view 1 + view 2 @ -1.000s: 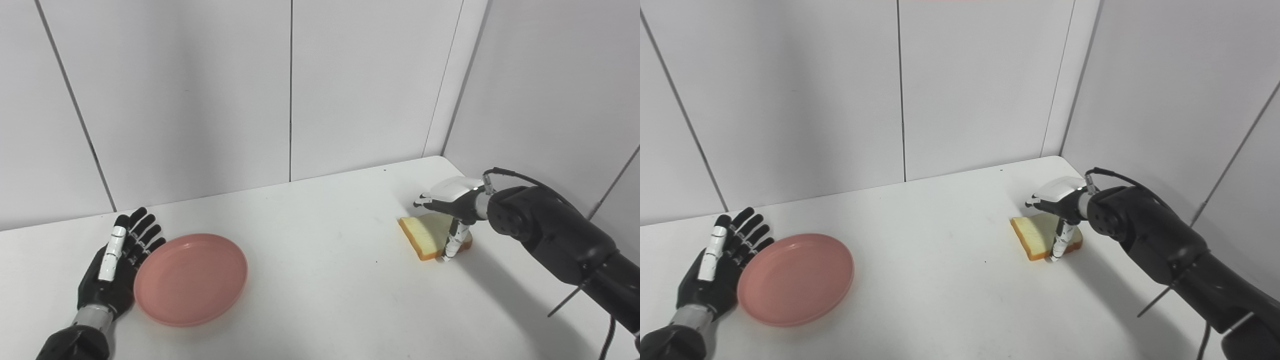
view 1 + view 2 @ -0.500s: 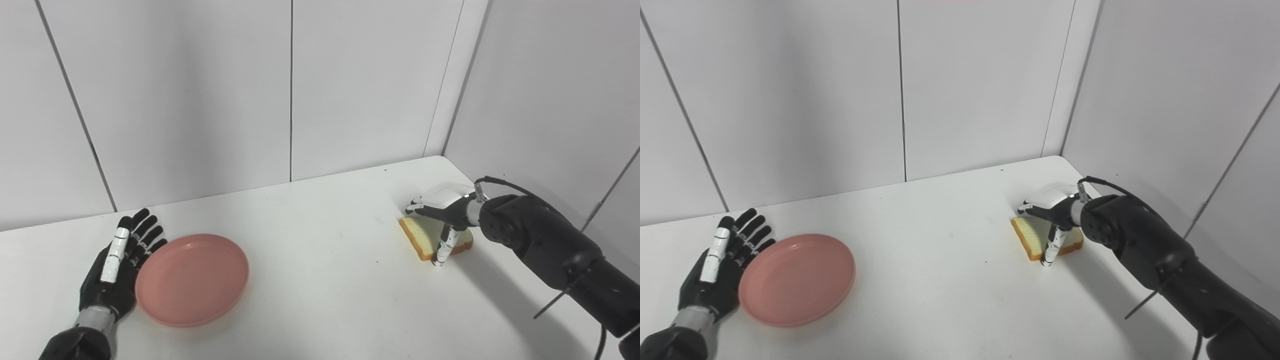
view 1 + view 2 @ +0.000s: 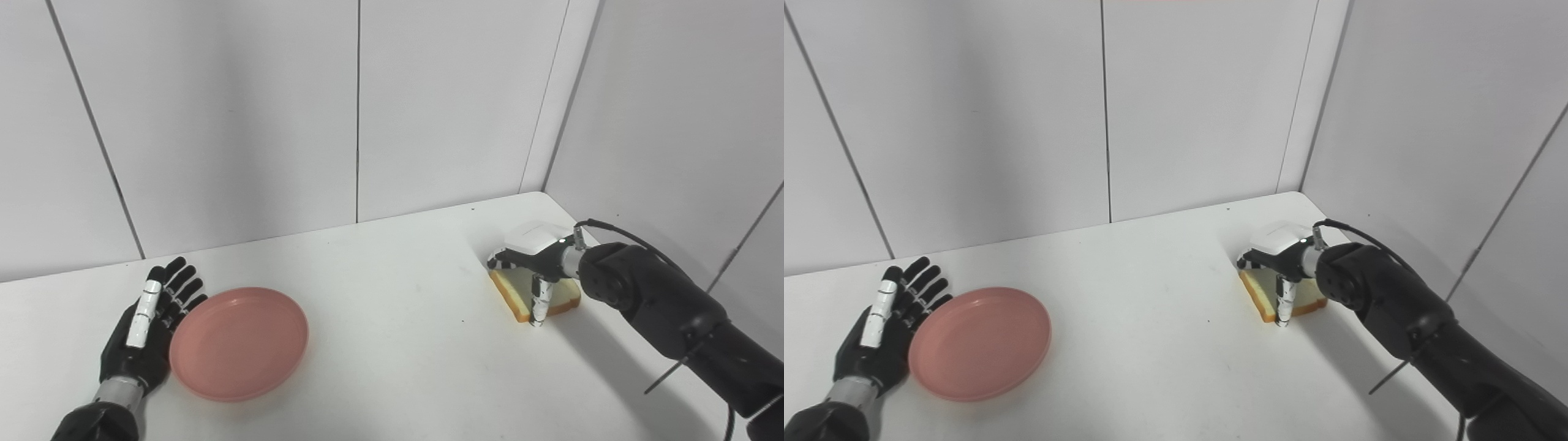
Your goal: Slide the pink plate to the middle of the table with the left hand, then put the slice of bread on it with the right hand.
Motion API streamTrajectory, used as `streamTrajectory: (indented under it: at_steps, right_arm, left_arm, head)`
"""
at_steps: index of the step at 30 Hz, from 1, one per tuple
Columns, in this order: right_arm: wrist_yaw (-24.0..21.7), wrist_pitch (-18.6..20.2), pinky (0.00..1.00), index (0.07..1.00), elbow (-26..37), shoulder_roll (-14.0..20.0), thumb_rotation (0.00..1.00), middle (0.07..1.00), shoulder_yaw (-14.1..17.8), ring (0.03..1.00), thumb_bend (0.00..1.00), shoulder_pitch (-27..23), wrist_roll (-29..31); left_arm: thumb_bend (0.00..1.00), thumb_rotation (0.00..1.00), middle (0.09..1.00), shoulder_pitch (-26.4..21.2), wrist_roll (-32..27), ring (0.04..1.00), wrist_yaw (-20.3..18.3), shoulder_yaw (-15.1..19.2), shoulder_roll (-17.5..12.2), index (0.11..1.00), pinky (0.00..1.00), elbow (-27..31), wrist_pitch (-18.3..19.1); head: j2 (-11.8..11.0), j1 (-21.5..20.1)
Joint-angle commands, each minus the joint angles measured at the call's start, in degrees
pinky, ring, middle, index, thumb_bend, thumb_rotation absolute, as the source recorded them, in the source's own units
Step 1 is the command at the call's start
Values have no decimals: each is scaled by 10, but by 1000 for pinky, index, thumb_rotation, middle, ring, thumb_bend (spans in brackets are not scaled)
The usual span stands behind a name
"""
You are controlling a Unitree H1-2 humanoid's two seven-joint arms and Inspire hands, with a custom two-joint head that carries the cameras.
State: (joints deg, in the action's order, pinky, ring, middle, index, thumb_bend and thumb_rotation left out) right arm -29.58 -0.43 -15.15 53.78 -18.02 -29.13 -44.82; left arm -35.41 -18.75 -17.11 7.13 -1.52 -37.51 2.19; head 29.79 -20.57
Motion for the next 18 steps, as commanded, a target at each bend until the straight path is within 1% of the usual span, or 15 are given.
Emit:
streamTrajectory:
  at_steps: [1, 2, 3, 5, 8, 11, 13, 16, 18]
  right_arm:
    - [-13, -5, 317, 585, -7, 12, 5, 458, -9, 385, 561, 2, -11]
    - [-8, -8, 307, 565, -10, 13, 3, 449, -9, 376, 548, 3, -13]
    - [-2, -13, 261, 527, -11, 15, 0, 435, -9, 330, 535, 4, -15]
    - [5, -17, 242, 510, -16, 17, 0, 431, -9, 312, 532, 5, -15]
    - [16, -27, 239, 503, -23, 22, 0, 418, -11, 314, 529, 4, -16]
    - [20, -31, 241, 497, -21, 26, 0, 441, -13, 317, 528, 3, -24]
    - [31, -44, 203, 485, -20, 30, 0, 457, -15, 277, 529, 1, -29]
    - [32, -41, 177, 481, -5, 31, 0, 463, -12, 250, 528, 1, -28]
    - [31, -39, 189, 494, 7, 32, 0, 441, -9, 267, 526, 1, -26]
  left_arm:
    - [738, 672, 902, -3, 4, 906, 5, -2, -1, 839, 871, 4, 8]
    - [739, 672, 902, -2, 4, 906, 6, -2, -1, 839, 869, 5, 9]
    - [743, 670, 900, -2, 4, 903, 7, -2, 0, 837, 861, 6, 9]
    - [745, 669, 899, -2, 4, 901, 8, -2, 0, 837, 856, 8, 10]
    - [753, 664, 898, -2, 4, 900, 9, -1, 0, 835, 858, 6, 9]
    - [762, 655, 894, -3, 3, 898, 9, 0, 1, 824, 860, 4, 9]
    - [767, 654, 893, -3, 3, 898, 9, 0, 1, 823, 858, 5, 11]
    - [771, 655, 891, -3, 4, 897, 10, -1, 1, 825, 856, 6, 11]
    - [768, 658, 893, -4, 5, 898, 10, -2, 1, 827, 860, 4, 10]
  head:
    - [1, 0]
    - [1, 0]
    - [2, 0]
    - [3, 0]
    - [4, 1]
    - [4, 1]
    - [5, 1]
    - [6, 4]
    - [6, 4]
